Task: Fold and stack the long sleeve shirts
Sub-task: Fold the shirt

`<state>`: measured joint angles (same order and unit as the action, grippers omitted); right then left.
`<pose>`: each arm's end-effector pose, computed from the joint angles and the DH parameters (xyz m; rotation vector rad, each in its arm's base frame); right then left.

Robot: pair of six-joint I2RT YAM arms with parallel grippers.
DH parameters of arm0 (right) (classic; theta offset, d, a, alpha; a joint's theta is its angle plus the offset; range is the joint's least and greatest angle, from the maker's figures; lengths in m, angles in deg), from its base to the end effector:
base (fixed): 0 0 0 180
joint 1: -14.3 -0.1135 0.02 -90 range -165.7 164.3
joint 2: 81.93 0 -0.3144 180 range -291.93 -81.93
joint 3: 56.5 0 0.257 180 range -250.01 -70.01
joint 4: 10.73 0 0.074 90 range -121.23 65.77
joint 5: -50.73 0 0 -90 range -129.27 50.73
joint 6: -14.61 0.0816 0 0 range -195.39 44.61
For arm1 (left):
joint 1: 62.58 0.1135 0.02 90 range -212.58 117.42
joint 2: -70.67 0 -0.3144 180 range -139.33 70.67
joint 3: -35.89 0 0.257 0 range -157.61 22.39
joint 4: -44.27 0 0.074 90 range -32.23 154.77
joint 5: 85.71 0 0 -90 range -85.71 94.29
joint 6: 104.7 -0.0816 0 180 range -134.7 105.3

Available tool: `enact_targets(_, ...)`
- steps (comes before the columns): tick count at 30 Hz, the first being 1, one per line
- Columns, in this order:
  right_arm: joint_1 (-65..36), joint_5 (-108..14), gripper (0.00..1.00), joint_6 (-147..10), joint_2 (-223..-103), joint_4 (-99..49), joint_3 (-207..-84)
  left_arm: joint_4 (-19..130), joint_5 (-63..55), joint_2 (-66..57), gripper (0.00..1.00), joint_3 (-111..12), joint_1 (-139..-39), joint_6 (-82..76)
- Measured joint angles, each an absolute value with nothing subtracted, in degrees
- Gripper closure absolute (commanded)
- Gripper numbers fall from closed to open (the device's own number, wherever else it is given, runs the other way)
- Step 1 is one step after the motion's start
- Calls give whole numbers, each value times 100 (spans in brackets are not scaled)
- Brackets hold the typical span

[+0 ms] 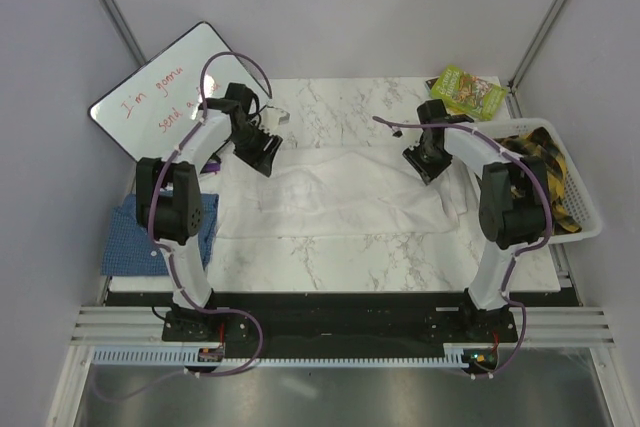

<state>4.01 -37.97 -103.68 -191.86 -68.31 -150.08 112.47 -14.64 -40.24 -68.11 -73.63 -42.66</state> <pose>0.4105 0.0726 0.1872 -0.9426 2.7072 -0.0954 0.4132 -0.1077 0.2302 0.9957 2.6277 -0.4093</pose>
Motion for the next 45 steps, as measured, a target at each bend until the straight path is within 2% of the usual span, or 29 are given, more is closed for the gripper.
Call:
enact_targets(3, 329, -3898, 57, -10283, -18836, -6953, -15008, 11194, -1285, -4243, 34, -7318, -7350, -4306)
enact_targets(11, 207, -4158, 61, -10058, -17942, -7287, -15078, 11037, -608, -5087, 36, -8100, -7315, -4717)
enact_targets(22, 19, -4228, 67, -10005, -18060, -7290, -14269, 11004, -166, -5530, 49, -8063, -7239, -5036)
enact_targets(30, -14, -3919, 69, -10084, -19101, -6857, -14304, 10812, -177, -5268, 53, -7361, -7145, -5158)
enact_targets(38, -195, -3460, 69, -10285, -19829, -6689, -15369, 10646, -230, -4523, 57, -6116, -6961, -5261)
enact_targets(45, -278, -3133, 65, -10416, -20279, -6400, -16284, 10602, -317, -3528, 57, -4671, -7136, -5403)
